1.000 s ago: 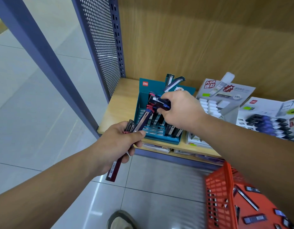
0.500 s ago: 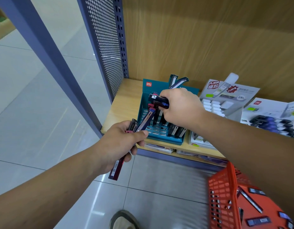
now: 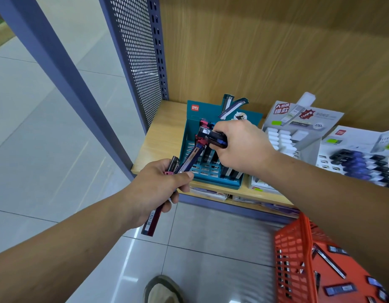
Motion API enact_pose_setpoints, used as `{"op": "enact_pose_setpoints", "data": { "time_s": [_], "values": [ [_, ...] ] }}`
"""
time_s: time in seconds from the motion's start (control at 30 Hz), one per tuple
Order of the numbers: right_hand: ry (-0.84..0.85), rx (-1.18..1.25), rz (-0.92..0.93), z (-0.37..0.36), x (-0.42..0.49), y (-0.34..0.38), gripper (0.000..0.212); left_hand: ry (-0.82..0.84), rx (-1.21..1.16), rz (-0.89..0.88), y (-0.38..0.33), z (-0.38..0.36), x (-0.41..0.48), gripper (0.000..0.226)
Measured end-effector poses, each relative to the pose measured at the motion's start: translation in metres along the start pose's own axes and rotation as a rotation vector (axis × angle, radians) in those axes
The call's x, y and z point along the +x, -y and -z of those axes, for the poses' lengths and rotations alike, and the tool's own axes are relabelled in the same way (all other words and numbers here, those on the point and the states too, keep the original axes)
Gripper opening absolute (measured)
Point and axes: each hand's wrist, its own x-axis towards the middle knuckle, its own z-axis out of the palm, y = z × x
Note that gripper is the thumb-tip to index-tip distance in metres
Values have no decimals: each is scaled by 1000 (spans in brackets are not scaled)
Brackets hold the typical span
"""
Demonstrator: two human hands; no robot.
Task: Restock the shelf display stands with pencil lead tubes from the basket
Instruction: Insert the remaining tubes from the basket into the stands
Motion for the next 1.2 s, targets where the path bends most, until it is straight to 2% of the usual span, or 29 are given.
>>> {"op": "enact_pose_setpoints", "data": {
  "time_s": [0.17,0.27,0.33,0.37,0.43,0.53,0.7,0.9,0.97,1.07,1.2],
  "values": [
    [20,-123,1,0,0,3,17,1,17,-5,1,-1,1,15],
    [-12,-75,-18,-1,4,7,12,-5,29,-21,2,-1,0,14],
    [-59,130,-61,4,5,6,15,2,32,-37,1,-1,0,15],
    [-59,316,-108,9,4,6,18,12,27,-50,0,-1,0,15],
    [50,648,-222,21,0,6,19,35,3,-86,0,-2,-1,13],
    [209,731,-257,31,-6,6,14,72,-15,-130,-2,-6,-2,13],
    [218,837,-301,38,-11,-7,14,110,62,-165,-7,-12,-6,17],
    [122,1041,-389,33,-15,-13,18,-113,86,-313,-12,-14,-2,10],
    [99,1074,-355,35,-16,-14,21,-124,174,-353,-13,-16,-3,19],
    [154,1034,-220,45,-17,-17,16,-66,238,-312,-8,-19,-3,37],
    [161,799,-158,54,-18,-17,12,8,159,-243,-8,-18,-2,32]
  ]
}}
